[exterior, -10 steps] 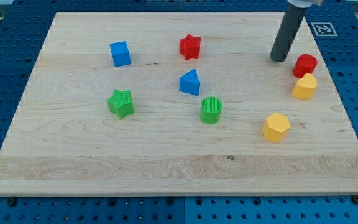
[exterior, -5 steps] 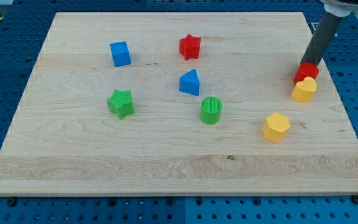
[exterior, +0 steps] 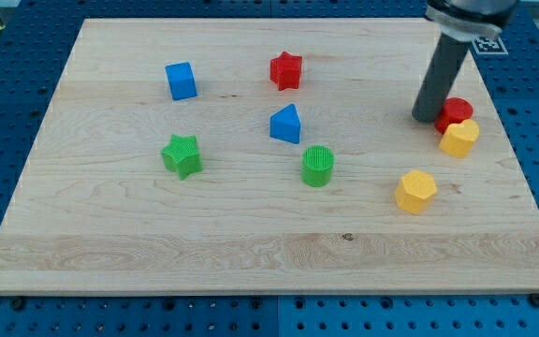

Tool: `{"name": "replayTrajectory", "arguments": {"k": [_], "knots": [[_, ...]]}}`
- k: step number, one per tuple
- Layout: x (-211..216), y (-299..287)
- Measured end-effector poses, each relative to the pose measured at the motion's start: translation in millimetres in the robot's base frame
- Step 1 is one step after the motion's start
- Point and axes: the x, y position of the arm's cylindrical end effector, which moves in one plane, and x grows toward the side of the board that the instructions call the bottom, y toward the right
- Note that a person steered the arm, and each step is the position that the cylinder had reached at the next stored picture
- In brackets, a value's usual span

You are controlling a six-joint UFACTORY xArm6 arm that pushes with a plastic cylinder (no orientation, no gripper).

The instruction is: Push the red circle into the yellow heart

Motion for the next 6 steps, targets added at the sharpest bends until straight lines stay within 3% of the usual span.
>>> {"name": "replayTrajectory", "arguments": {"k": [5,6], "knots": [[31.1,1.4],[7.8,-29.4]]}}
